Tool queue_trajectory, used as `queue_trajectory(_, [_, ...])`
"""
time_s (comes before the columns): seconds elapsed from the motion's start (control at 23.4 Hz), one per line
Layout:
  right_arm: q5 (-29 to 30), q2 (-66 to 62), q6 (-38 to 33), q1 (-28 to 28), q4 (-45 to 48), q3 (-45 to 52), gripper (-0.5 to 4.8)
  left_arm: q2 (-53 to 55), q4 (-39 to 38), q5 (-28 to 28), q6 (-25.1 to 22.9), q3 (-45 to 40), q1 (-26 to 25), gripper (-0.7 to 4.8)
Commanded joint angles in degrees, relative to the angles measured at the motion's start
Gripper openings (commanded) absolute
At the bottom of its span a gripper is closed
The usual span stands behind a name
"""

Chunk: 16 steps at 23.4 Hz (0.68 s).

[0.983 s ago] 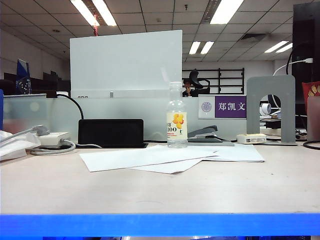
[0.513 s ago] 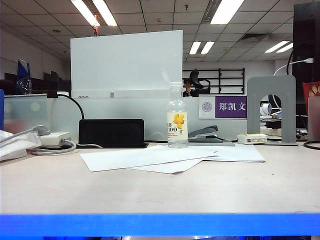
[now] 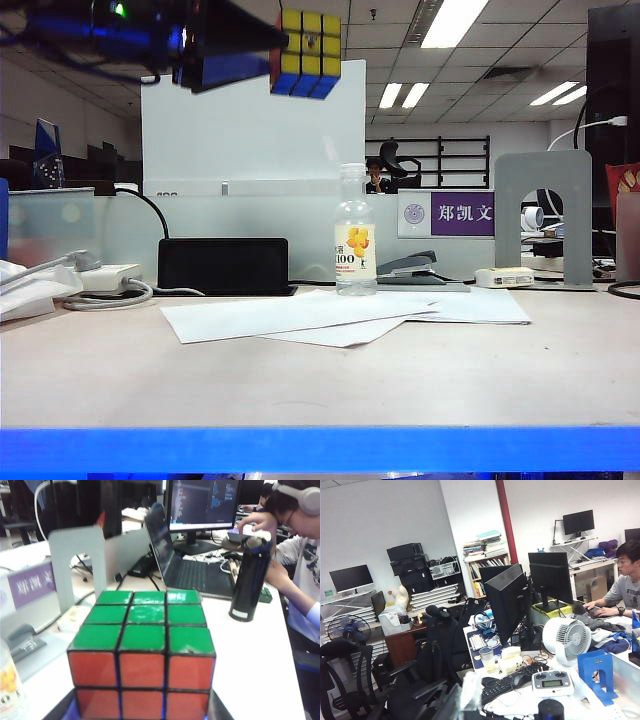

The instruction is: Rotate the Rubik's Cube so that the bottom side is facing up.

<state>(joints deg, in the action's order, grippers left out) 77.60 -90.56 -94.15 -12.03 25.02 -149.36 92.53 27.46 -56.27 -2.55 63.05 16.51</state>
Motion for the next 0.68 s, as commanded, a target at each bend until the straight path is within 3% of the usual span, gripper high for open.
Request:
queue_trajectory(0.04, [-0.5,0.2,-0.3,0.0,0.5,-0.2,-0.09,-0.3,8.9,-0.2,0.0,-3.5,0.5,-0.06])
queue_trajectory(0.51, [0.5,0.2,-0.3,0.0,0.5,-0.1,-0.09,10.5,24.3,0.2,-0.4,-9.2,9.2,-0.06])
queue_trajectory(0.68, [0.5,0.2,-0.3,0.0,0.5,-0.1,-0.09,15.5,25.5,1.1,-0.5,-9.2,8.8,-0.06])
